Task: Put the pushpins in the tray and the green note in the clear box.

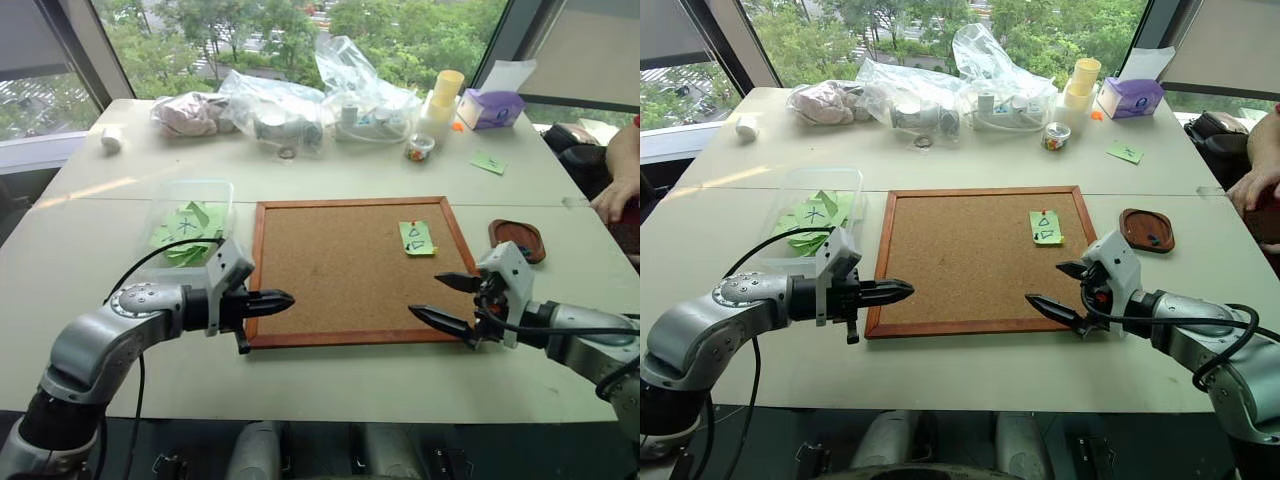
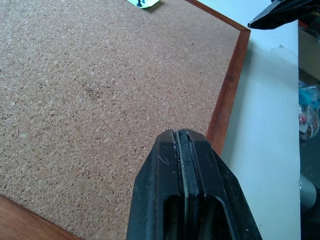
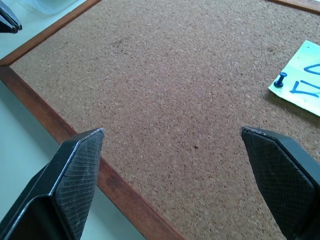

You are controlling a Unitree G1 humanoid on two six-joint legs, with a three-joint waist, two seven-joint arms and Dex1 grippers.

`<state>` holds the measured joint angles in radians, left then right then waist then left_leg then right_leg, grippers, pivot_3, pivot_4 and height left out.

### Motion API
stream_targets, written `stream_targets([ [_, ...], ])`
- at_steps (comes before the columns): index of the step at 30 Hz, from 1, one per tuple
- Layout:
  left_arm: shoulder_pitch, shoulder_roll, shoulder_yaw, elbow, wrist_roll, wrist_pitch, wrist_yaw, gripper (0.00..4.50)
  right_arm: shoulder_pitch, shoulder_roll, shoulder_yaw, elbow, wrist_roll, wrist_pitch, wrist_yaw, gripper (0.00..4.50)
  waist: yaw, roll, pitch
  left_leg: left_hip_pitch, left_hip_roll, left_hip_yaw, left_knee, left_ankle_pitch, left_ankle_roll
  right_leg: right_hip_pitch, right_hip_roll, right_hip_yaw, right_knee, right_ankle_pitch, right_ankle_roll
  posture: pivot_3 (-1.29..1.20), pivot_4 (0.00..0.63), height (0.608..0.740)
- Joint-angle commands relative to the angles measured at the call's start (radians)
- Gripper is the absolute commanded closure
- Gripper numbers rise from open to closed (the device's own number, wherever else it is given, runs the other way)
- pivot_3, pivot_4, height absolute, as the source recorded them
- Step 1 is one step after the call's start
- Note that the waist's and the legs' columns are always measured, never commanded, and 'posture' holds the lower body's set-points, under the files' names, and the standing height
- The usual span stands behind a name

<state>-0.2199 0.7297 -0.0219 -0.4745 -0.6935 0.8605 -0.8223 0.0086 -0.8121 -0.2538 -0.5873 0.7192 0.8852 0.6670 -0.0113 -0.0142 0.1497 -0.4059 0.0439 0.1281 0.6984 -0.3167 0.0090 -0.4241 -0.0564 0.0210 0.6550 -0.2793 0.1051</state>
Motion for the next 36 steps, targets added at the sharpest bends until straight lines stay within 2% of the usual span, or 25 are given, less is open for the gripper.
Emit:
stream_targets([
  [1, -0.010, -0.003, 0.017, -0.021, -0.002, -0.025, -0.001, 4.42, -0.018, 0.008, 0.005, -0.031, 0.005, -0.011, -0.012, 0.00, 0.000, 0.000, 0.000, 0.000, 0.000, 0.000, 0.000, 0.000, 0.000, 0.000, 0.000, 0.000, 0.000, 0.000, 0.000, 0.00, 0.150, 0.735],
  [15, -0.032, -0.022, -0.016, -0.013, 0.033, -0.033, 0.007, 4.42, -0.027, 0.033, 0.003, -0.031, 0.012, 0.030, -0.097, 0.00, 0.001, 0.000, 0.000, 0.000, 0.000, 0.000, 0.000, 0.000, 0.000, 0.000, 0.000, 0.000, 0.000, 0.000, 0.000, 0.00, 0.150, 0.735],
  [20, -0.148, -0.021, -0.116, 0.065, 0.169, -0.158, -0.044, 4.42, -0.154, 0.051, 0.033, 0.074, -0.074, 0.041, -0.201, 0.00, 0.001, 0.000, 0.000, 0.000, -0.001, 0.000, 0.001, 0.000, 0.000, 0.000, 0.000, 0.000, 0.000, 0.000, 0.000, 0.00, 0.150, 0.735],
  [25, -0.263, -0.077, -0.206, 0.197, 0.246, -0.233, -0.093, 4.42, -0.279, 0.069, 0.076, 0.176, -0.169, -0.006, -0.252, 0.00, 0.001, 0.000, 0.000, -0.001, -0.003, 0.001, 0.000, 0.000, 0.000, -0.001, 0.000, 0.000, 0.000, 0.000, 0.000, 0.00, 0.150, 0.735],
  [29, -0.287, -0.116, -0.253, 0.282, 0.298, -0.296, -0.134, 4.42, -0.367, 0.121, 0.074, 0.281, -0.210, -0.020, -0.298, 0.00, -0.001, 0.000, 0.000, -0.001, -0.003, 0.001, 0.000, 0.000, 0.000, -0.001, 0.000, 0.000, 0.000, 0.000, 0.000, 0.00, 0.150, 0.735],
  [36, -0.310, -0.166, -0.347, 0.439, 0.454, -0.395, -0.139, 4.42, -0.510, 0.198, 0.173, 0.498, -0.336, -0.103, -0.319, 0.00, -0.002, 0.001, 0.000, -0.001, -0.003, 0.002, 0.000, 0.000, 0.000, -0.002, 0.001, 0.000, 0.000, 0.000, 0.000, 0.00, 0.150, 0.735],
])
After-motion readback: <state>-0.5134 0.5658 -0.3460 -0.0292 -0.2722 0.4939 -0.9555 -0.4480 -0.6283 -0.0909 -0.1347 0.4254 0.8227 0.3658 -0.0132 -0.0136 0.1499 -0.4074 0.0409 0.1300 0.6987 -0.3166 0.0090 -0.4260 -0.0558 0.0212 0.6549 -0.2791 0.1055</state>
